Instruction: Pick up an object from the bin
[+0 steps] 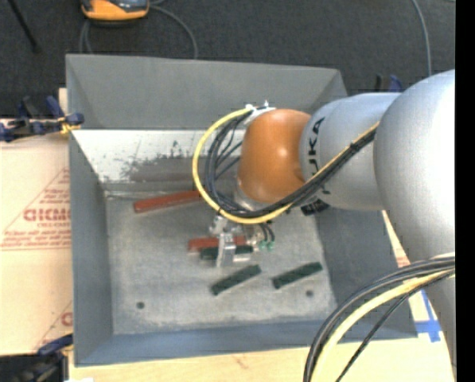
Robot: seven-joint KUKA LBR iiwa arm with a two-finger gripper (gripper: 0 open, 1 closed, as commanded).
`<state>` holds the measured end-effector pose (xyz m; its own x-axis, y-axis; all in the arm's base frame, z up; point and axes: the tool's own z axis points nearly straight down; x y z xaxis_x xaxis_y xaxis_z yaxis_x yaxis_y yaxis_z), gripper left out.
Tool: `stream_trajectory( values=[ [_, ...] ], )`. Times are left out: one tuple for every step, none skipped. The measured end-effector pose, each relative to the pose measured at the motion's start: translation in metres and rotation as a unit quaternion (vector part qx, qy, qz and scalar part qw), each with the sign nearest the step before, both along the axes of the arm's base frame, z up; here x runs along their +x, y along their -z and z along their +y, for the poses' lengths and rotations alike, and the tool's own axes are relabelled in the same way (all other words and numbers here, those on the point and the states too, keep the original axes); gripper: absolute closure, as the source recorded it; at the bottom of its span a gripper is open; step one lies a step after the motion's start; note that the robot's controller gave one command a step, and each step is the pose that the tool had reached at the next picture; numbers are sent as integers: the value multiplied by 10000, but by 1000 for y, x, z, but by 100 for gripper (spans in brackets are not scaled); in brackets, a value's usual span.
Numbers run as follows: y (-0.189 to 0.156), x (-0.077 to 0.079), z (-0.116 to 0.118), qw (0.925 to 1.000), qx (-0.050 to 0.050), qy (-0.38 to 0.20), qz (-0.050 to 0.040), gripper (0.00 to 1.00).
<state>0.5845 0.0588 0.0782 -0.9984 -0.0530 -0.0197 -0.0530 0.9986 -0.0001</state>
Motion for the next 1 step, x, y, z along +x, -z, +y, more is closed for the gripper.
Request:
stream_trajectory(
  values=[
    [0, 0, 0, 10000, 1, 6, 0, 100]
  ],
)
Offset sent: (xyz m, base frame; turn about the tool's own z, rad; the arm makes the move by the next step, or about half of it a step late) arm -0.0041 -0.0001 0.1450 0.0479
